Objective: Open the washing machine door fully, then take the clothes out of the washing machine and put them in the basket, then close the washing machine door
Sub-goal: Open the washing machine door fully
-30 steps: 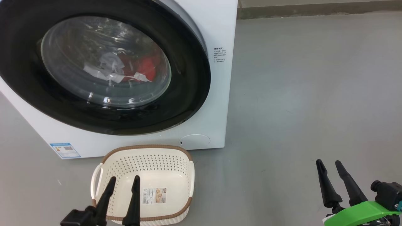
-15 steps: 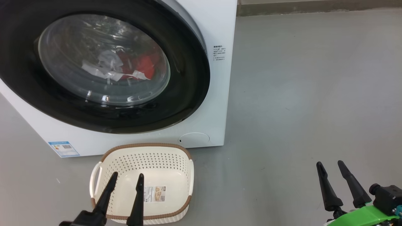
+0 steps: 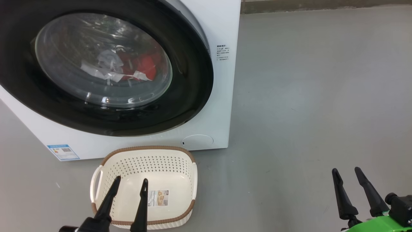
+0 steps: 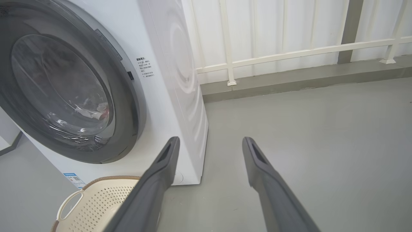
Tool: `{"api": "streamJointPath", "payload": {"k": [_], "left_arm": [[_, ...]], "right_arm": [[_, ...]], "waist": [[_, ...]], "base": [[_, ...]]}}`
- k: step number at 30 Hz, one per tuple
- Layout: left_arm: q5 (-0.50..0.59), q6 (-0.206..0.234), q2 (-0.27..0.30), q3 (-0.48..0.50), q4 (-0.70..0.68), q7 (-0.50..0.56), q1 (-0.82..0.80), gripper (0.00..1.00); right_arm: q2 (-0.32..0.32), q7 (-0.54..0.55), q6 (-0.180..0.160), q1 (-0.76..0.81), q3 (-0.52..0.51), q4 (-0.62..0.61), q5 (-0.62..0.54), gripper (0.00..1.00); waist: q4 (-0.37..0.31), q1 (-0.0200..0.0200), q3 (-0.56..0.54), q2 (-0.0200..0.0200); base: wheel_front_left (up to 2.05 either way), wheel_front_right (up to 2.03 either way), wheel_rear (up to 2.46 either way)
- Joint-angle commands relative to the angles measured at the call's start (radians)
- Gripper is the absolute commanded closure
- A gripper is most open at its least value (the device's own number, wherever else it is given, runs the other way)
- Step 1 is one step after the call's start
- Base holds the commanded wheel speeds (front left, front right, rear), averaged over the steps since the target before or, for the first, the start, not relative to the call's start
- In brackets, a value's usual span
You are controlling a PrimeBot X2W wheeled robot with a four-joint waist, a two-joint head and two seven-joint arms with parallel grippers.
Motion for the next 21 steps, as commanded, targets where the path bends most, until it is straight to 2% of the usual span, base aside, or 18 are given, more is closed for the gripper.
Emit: {"api": "streamJointPath", "payload": {"k": [1, 21], "left_arm": [[-0.007, 0.005, 0.008, 0.035, -0.016, -0.012, -0.026, 0.00], [-0.022, 0.002, 0.008, 0.036, 0.011, -0.012, -0.026, 0.00]], "right_arm": [[-0.009, -0.009, 0.001, 0.000, 0.003, -0.023, 0.003, 0.00], [-0.007, -0.009, 0.001, 0.011, 0.000, -0.027, -0.008, 0.00]], "waist": [[0.000, 0.0000, -0.001, 0.0000], [0.002, 0.0000, -0.012, 0.0000]], "base": [[0.00, 0.00, 0.00], [0.00, 0.00, 0.00]]}}
